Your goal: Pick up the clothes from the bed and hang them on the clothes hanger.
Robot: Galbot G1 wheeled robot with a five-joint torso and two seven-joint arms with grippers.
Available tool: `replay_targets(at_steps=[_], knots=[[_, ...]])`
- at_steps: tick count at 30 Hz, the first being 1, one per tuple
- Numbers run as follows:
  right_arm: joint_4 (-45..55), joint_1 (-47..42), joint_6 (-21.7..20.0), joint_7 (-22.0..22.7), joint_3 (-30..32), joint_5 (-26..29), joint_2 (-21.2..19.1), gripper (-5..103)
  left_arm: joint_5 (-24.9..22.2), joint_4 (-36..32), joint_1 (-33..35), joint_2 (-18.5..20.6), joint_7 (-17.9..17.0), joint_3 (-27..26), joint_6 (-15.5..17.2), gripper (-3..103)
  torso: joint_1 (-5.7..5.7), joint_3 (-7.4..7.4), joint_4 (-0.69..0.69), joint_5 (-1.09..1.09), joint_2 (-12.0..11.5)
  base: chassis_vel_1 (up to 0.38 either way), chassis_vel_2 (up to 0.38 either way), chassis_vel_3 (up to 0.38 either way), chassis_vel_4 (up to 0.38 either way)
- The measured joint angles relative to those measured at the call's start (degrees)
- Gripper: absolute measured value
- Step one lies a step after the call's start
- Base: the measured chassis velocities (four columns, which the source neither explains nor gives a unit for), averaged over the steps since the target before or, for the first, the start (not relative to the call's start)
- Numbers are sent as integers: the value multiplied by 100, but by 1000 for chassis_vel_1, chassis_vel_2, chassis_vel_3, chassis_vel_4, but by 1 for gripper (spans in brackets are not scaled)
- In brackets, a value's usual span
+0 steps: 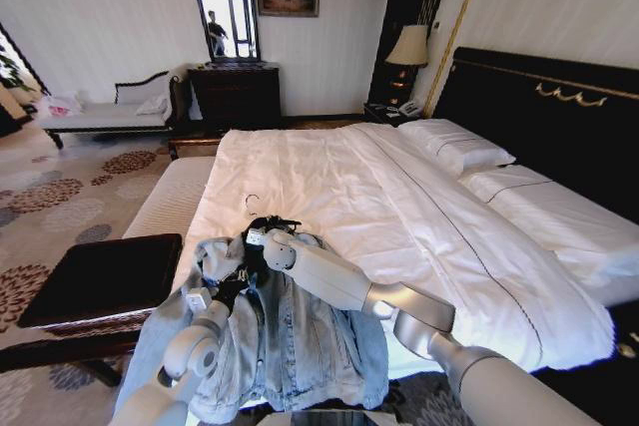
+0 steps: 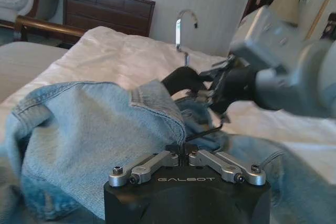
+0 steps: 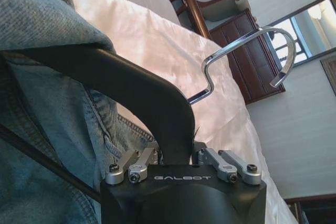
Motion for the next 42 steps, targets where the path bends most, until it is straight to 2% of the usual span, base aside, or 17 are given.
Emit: replay_targets(at_steps=[4,6,7,10,12,16,19,22,25,26,28,30,32,34,37,39,42], knots=[[209,-18,8,-52,-42,31,-112,28,423,241,-41,14,-83,-38,0,3,0,0,-2,1,0,0,0,0,0],[232,-37,12,-68,-50,26,-119,28,758,403,-47,11,-165,-55,6,15,0,0,-1,1,0,0,0,0,0],[232,-37,12,-68,-50,26,-119,28,758,403,-47,11,-165,-55,6,15,0,0,-1,1,0,0,0,0,0],[-106,-31,19,-88,-51,-114,1,28,891,410,1,-68,-277,2,33,30,0,0,1,1,0,0,0,0,0],[-256,-21,20,-95,-51,-161,57,28,916,388,10,-88,-293,22,37,30,0,0,1,1,0,0,0,0,0],[-814,79,22,-98,-48,-289,328,28,961,278,63,-100,-300,46,39,52,0,0,0,0,0,0,0,0,0],[-879,130,22,-99,-56,-288,384,28,947,273,61,-85,-291,17,36,57,0,0,-1,0,0,0,0,0,0],[-660,171,20,-102,-96,-209,403,28,852,391,-71,-70,-289,-6,27,76,0,0,-1,0,0,0,0,0,0],[-498,172,20,-102,-114,-159,390,28,771,426,-136,-66,-297,-9,27,75,0,0,-1,0,0,0,0,0,0],[-247,172,20,-99,-139,-68,355,28,655,442,-212,-66,-308,-15,15,68,0,0,-1,0,0,0,0,0,0],[-194,170,19,-96,-145,-51,342,28,627,431,-213,-65,-308,-22,11,68,1,0,-1,0,0,0,0,0,0],[-85,155,19,-85,-156,-25,280,28,515,239,-82,-60,-238,-103,8,58,1,0,-1,0,0,0,0,0,0],[-78,133,22,-84,-164,-22,214,28,485,53,102,-36,-171,-212,8,67,0,0,1,0,0,0,0,0,0],[-75,109,22,-84,-167,-21,164,28,485,-32,203,-21,-149,-289,2,67,0,0,1,1,0,0,0,0,0],[-32,37,24,-69,-153,-28,73,28,472,-129,329,-11,-131,-463,-24,83,0,0,0,1,0,0,0,0,0],[-17,19,24,-65,-143,-29,59,28,455,-133,337,-9,-133,-506,-31,83,0,0,0,1,0,0,0,0,0],[69,-5,24,-51,-139,-19,19,28,224,-191,307,23,-175,-627,-5,98,1,0,-1,1,0,0,0,0,0]])
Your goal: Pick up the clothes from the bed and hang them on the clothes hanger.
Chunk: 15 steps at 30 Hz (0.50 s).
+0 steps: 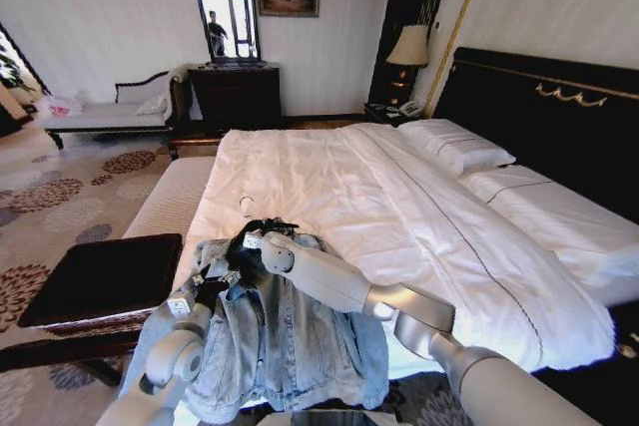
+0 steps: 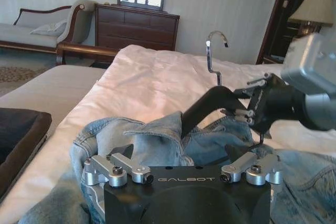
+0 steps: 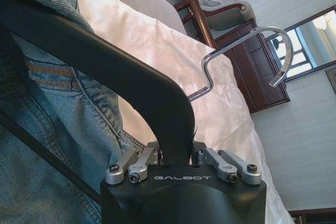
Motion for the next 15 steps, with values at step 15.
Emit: replay_targets(at_steps=[15], knots=[[326,98,-3,50,-170,356,-88,28,-759,388,-488,-31,-217,279,266,81,0,0,-1,-1,0,0,0,0,0]])
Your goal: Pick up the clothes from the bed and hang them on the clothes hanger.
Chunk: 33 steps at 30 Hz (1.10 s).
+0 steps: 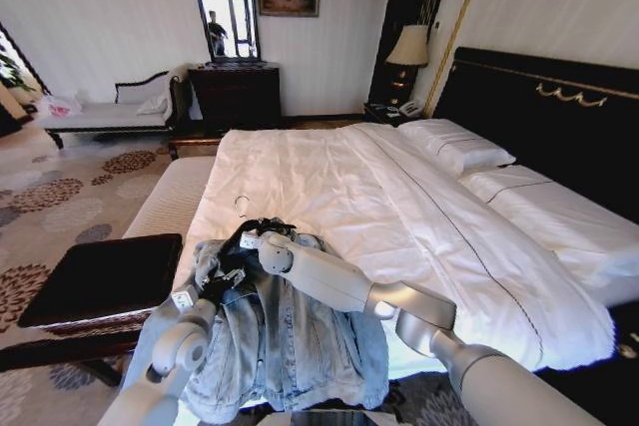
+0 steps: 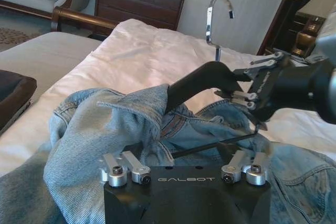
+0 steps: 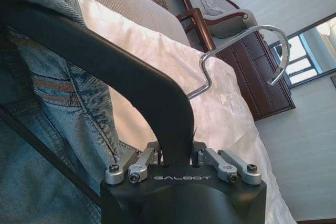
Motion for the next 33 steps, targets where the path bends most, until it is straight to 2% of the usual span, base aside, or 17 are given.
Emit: replay_targets(at_steps=[1,3,4,6,7,8,9,10,12,13,15,16,17,18,20,24,33], knots=[[24,0,0,6,-3,17,-13,28,-13,25,-25,-1,-17,9,4,76,0,0,0,0,0,0,0,0,0],[31,0,0,7,-4,24,-19,28,-16,35,-32,-2,-23,11,5,76,0,0,0,0,0,0,0,0,0],[76,0,-1,9,-8,68,-55,28,-19,70,-49,-5,-40,13,7,65,0,0,1,0,0,0,0,0,0],[89,0,-1,10,-9,78,-66,28,-19,74,-51,-6,-43,13,7,65,0,0,1,0,0,0,0,0,0],[135,0,-1,11,-9,112,-98,28,-17,81,-55,-10,-64,11,7,54,0,0,1,0,0,0,0,0,0],[145,0,-1,13,-9,119,-105,28,-16,81,-58,-13,-78,8,7,54,0,0,1,0,0,0,0,0,0],[154,0,-1,15,-9,122,-108,28,-14,82,-61,-15,-97,6,4,48,0,0,1,0,0,0,0,0,0],[170,-7,-1,21,0,125,-108,28,-14,81,-71,-21,-148,-3,-13,38,0,0,1,0,0,0,0,0,0],[179,-11,-2,24,4,126,-108,28,-14,79,-72,-22,-162,-8,-19,38,0,0,1,0,0,0,0,0,0],[194,-18,-1,29,7,129,-108,28,-16,75,-74,-21,-181,-15,-30,32,0,0,1,0,0,0,0,0,0],[198,-20,-1,30,8,129,-108,28,-16,74,-75,-20,-184,-18,-38,32,0,0,1,0,-1,0,0,0,0],[223,-26,-2,34,11,135,-107,28,-15,79,-80,-16,-186,-25,-77,22,0,0,1,0,0,0,0,0,0],[256,-33,-2,41,16,147,-117,28,-22,87,-86,-16,-196,-41,-101,16,0,0,1,0,0,0,0,0,0],[256,-33,-2,41,16,147,-117,28,-22,87,-86,-16,-196,-41,-101,16,0,0,1,0,0,0,0,0,0],[333,-42,-2,53,21,183,-158,28,-36,98,-87,-16,-210,-72,-117,6,0,0,1,0,0,0,0,0,0],[546,-54,-1,62,32,266,-299,28,-50,118,-71,-17,-218,-129,-128,1,0,0,1,0,0,0,0,0,0],[693,-71,3,62,41,341,-448,27,-54,185,-172,-3,-253,-168,-146,1,0,0,1,0,0,0,0,0,0]])
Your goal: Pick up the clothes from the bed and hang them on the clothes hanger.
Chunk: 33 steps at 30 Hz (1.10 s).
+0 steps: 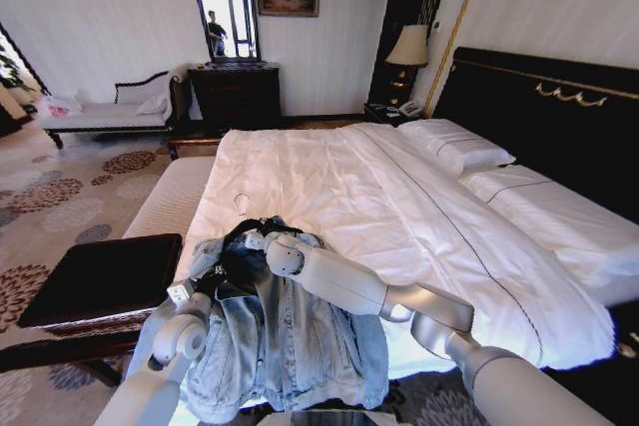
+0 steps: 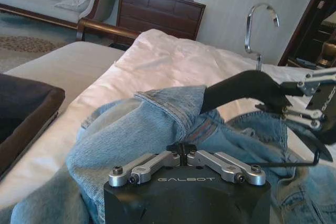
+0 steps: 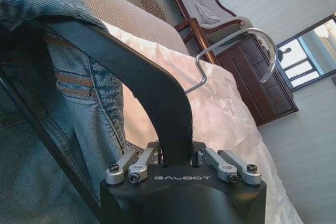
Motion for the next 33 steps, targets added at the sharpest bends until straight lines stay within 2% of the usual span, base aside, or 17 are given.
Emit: replay_targets(at_steps=[7,9,14,17,22,25,30,32,33], knots=[[-368,119,1,-121,-76,-247,183,27,296,-299,29,73,80,141,-22,1,0,0,0,0,0,0,0,0,0],[-631,206,1,-191,-122,-430,333,27,515,-416,69,79,133,208,-39,1,0,0,1,0,0,0,0,0,0],[-1065,362,1,-364,-204,-835,602,26,625,-561,118,99,159,247,-46,1,0,0,0,0,0,0,0,0,0],[-1121,386,1,-396,-217,-885,657,26,635,-603,122,102,159,267,-46,1,0,0,0,-1,0,0,0,0,0],[-1239,418,1,-493,-260,-969,765,25,952,-666,136,101,233,332,-47,1,0,0,0,-1,0,0,0,0,0],[-1005,402,0,-561,-246,-929,645,25,1268,-546,146,113,305,315,-102,1,0,0,0,-1,0,0,0,0,0],[-367,419,0,-613,-226,-693,281,25,1336,-356,164,118,306,209,-138,1,0,0,-1,0,0,0,0,0,0],[-337,423,0,-615,-228,-674,261,25,1338,-344,164,118,306,202,-139,1,0,0,-1,0,0,0,0,0,0],[-83,461,-1,-634,-253,-482,76,25,1349,-282,160,115,301,174,-150,1,0,0,0,0,0,0,0,0,0]])
